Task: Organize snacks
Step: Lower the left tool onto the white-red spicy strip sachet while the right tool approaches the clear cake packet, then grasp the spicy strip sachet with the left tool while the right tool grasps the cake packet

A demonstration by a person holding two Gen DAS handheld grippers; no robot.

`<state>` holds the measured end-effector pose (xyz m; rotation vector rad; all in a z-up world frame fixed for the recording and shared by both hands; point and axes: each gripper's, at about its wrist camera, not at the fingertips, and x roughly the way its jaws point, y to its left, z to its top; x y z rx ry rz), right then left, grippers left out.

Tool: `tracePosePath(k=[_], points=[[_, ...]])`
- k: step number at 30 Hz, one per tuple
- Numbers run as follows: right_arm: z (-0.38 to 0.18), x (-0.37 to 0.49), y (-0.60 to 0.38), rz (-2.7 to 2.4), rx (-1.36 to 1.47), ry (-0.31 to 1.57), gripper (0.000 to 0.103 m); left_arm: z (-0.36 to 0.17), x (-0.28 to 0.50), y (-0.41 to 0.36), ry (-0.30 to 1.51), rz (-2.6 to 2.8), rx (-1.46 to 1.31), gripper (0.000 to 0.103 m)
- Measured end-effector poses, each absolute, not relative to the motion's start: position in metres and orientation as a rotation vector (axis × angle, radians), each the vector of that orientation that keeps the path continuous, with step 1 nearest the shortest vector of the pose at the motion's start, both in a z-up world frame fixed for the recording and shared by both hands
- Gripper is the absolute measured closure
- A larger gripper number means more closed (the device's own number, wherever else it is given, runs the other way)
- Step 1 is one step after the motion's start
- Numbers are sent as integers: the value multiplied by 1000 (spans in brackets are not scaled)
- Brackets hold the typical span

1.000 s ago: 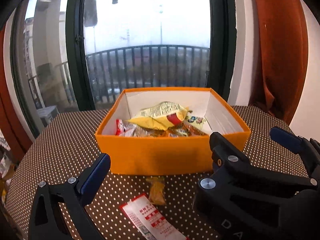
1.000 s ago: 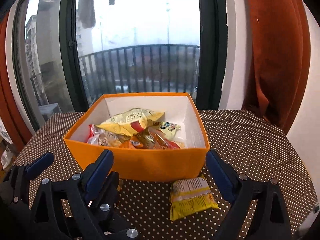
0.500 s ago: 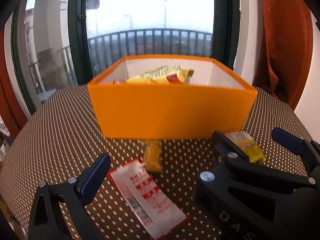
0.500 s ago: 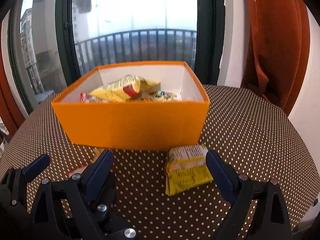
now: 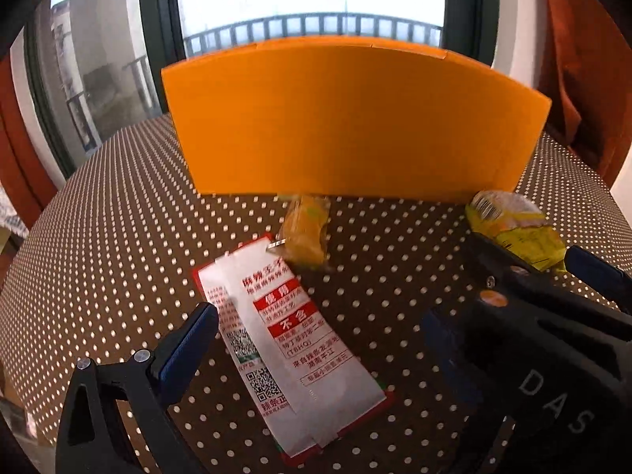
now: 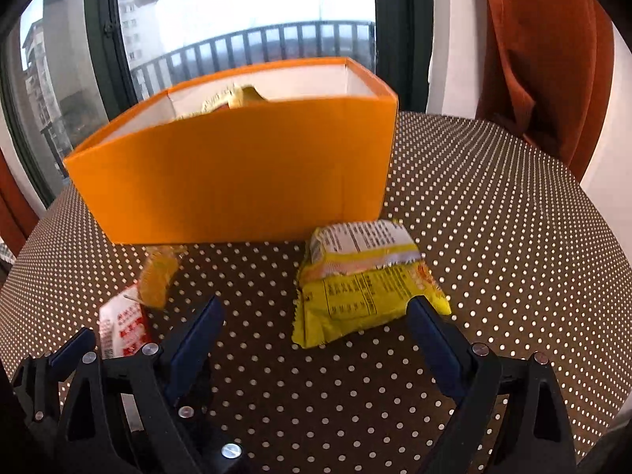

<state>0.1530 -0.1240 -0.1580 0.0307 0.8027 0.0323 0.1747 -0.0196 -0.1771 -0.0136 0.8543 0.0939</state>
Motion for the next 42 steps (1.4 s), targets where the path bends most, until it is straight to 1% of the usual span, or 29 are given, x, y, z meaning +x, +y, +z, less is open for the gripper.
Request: tracePosePath(k=[8, 10, 13, 15, 23, 27, 36, 42], points=[[-167, 159, -114, 49, 18, 821, 8, -184, 183, -7, 902, 114, -57, 0], [-168, 160, -114, 43, 15, 826, 8, -184, 185, -3, 900, 119, -69, 4], [-169, 162, -114, 37, 28, 834, 8, -181, 185, 3, 877, 125, -74, 18], [-168, 163, -110, 36, 34, 839, 8, -178, 184, 6, 864, 123, -76, 38], [-160, 156, -101, 41, 38, 821, 8, -170, 176, 25, 849, 98, -56, 55], [-152, 149, -89, 65, 62, 804, 8, -167, 168, 41, 854, 79, -37, 57], [-152, 163, -48, 157, 19, 785, 8, -161, 165, 57, 836, 55, -11, 58], [-164, 180, -25, 200, -14, 829, 19, -156, 179, 70, 846, 48, -12, 58]])
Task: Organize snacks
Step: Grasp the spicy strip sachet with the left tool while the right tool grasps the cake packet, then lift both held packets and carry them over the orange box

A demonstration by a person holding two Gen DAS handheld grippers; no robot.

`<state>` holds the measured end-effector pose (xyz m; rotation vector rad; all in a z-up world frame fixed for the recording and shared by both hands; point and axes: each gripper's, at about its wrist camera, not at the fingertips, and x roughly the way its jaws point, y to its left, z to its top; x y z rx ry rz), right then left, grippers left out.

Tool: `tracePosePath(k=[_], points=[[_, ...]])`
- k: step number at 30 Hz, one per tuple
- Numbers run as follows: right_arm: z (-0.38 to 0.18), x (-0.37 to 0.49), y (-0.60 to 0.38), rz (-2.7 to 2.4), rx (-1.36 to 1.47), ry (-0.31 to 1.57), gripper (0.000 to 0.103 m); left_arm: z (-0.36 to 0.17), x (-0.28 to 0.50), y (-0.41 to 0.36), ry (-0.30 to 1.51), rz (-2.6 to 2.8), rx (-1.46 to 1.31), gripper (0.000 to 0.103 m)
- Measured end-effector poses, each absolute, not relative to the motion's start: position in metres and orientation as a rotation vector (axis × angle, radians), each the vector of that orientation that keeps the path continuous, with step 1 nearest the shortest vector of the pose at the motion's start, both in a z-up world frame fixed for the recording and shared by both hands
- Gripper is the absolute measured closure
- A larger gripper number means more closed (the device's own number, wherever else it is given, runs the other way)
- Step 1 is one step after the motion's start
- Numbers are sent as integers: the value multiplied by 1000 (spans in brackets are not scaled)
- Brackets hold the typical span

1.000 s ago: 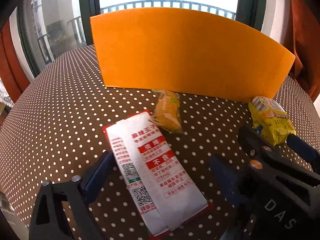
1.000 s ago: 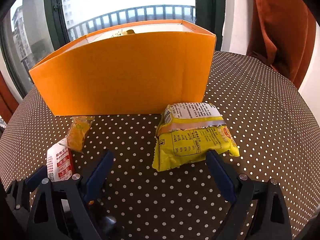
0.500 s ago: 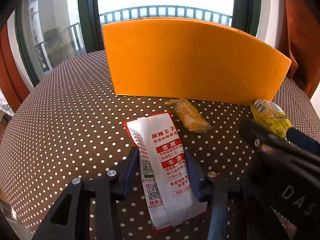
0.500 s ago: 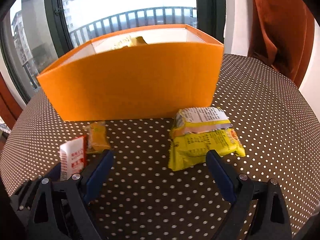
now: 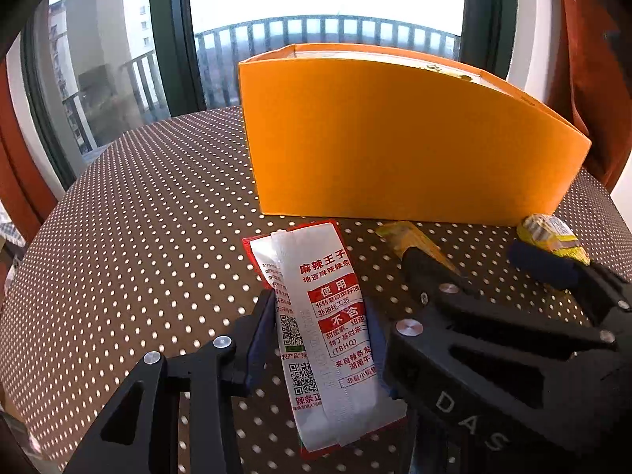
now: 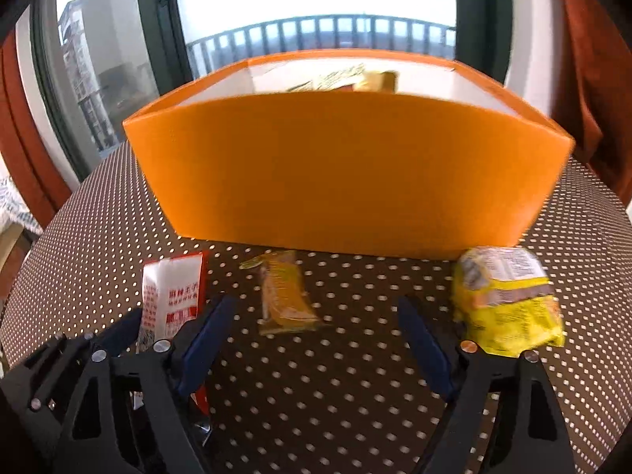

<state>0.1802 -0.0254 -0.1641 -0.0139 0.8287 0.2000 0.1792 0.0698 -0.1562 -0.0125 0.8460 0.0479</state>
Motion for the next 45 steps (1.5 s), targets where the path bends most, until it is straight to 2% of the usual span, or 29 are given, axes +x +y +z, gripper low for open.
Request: tracePosePath(k=[3, 11, 13, 29, 45], points=[[-168, 187, -20, 206, -16, 848, 25, -158, 187, 75, 865, 44, -18, 58], [-173, 196, -14, 234, 2, 897, 53, -162, 189, 69, 881, 28, -12, 58], [-173, 196, -9, 242, -9, 899, 68, -162, 188, 67, 879, 29, -7, 58], [-170, 169, -44, 222, 28, 880, 70, -154, 171, 40, 870, -20, -15, 58], [-128, 145, -88, 171, 74, 769, 70, -116, 150, -8, 773, -92, 28, 58]])
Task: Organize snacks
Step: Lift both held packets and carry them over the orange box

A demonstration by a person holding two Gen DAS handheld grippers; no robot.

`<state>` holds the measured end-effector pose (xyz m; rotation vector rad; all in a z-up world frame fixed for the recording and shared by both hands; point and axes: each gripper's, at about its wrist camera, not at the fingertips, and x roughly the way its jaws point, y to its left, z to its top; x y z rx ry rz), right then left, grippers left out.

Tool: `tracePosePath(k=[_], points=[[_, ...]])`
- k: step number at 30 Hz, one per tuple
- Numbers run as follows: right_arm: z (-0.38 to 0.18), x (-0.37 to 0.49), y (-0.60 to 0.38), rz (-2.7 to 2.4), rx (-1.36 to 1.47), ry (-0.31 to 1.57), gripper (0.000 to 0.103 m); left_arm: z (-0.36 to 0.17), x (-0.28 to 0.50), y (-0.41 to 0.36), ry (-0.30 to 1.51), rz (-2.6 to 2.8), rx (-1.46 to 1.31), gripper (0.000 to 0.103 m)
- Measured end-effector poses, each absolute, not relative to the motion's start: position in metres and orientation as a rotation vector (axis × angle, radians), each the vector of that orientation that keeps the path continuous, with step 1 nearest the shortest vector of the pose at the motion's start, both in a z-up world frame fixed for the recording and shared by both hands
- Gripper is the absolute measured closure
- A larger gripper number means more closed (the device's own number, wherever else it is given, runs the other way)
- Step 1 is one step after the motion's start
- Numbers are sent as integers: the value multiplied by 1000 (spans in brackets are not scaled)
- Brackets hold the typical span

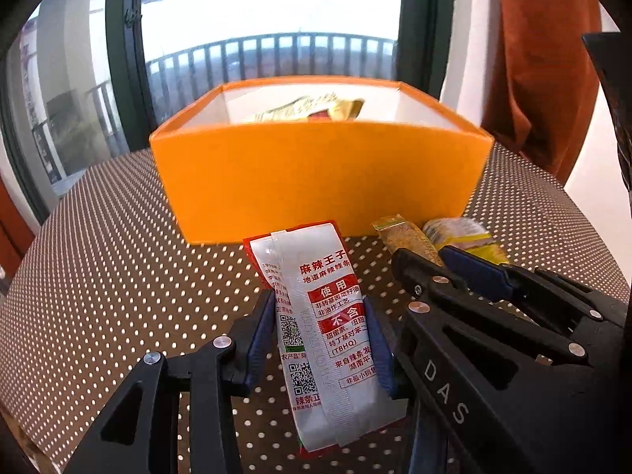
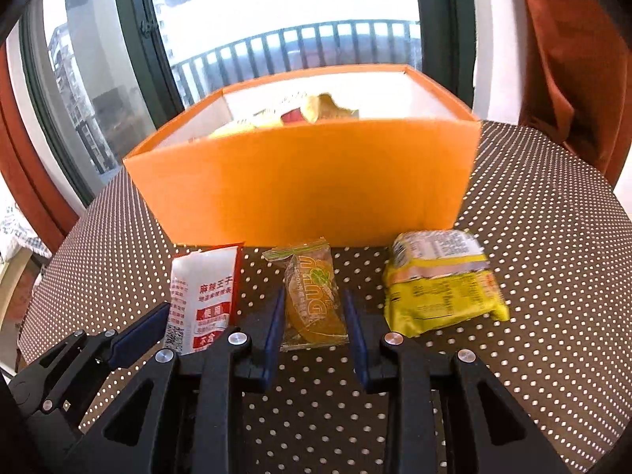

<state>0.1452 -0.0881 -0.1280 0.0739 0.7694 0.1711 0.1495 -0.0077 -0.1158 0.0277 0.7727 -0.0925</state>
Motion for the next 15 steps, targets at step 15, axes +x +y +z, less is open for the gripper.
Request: tracePosePath(k=[15], points=[[-68, 133, -109, 182, 125, 620, 70, -61, 142, -28, 641, -131, 69, 58]])
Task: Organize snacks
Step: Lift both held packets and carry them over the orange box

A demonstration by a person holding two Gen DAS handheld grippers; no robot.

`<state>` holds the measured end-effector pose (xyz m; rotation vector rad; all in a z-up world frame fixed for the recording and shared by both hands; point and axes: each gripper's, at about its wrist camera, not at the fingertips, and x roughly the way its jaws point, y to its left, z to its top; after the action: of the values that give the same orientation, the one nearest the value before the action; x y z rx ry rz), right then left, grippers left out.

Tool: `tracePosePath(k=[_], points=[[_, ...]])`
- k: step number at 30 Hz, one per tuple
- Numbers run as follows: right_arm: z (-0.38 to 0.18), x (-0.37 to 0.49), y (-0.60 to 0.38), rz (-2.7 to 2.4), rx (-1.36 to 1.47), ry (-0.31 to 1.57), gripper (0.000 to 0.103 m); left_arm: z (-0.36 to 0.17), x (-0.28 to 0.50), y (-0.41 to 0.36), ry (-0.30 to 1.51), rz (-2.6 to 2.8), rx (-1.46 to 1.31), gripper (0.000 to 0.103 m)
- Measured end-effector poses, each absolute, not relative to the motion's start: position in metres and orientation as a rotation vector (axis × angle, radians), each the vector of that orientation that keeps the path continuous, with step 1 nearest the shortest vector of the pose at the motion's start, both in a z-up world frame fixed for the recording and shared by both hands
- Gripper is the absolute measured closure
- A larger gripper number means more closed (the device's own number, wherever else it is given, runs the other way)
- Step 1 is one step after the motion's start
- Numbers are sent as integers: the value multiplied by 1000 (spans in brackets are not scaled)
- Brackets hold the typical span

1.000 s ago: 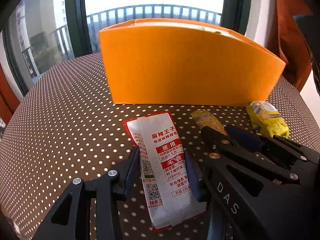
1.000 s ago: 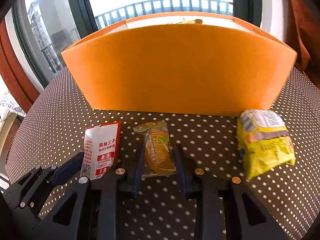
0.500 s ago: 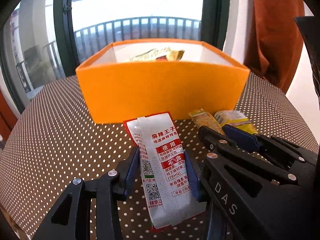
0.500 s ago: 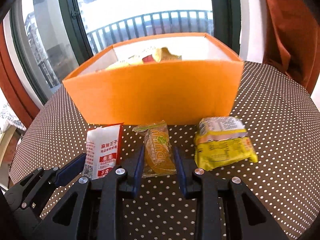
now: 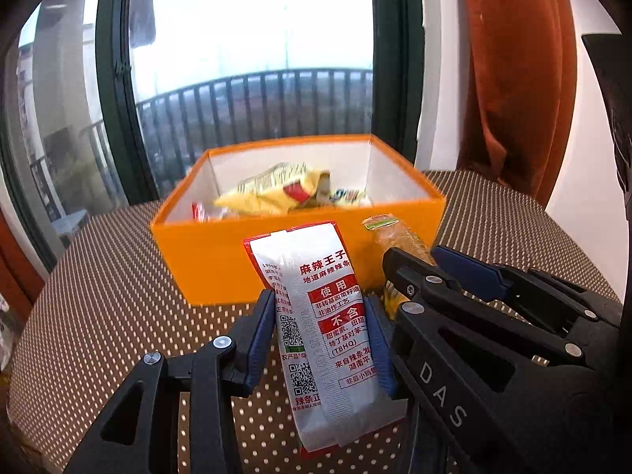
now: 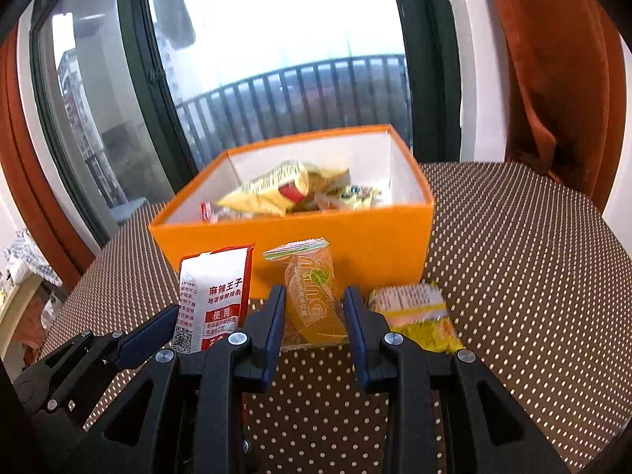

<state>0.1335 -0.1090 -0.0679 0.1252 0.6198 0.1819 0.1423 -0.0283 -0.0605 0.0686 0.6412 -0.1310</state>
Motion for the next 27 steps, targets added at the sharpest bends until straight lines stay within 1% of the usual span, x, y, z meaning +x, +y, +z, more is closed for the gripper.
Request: tracePosePath(k=[14, 18, 27], points=[[-8, 144, -111, 163, 155, 459, 70, -12, 167, -26, 521, -161, 64, 57], [1, 159, -108, 157, 171, 436, 70, -6, 184, -24, 488, -133, 72, 57], [3, 199, -101, 125, 181, 435, 70, 1, 222, -12, 481, -71, 75, 57]])
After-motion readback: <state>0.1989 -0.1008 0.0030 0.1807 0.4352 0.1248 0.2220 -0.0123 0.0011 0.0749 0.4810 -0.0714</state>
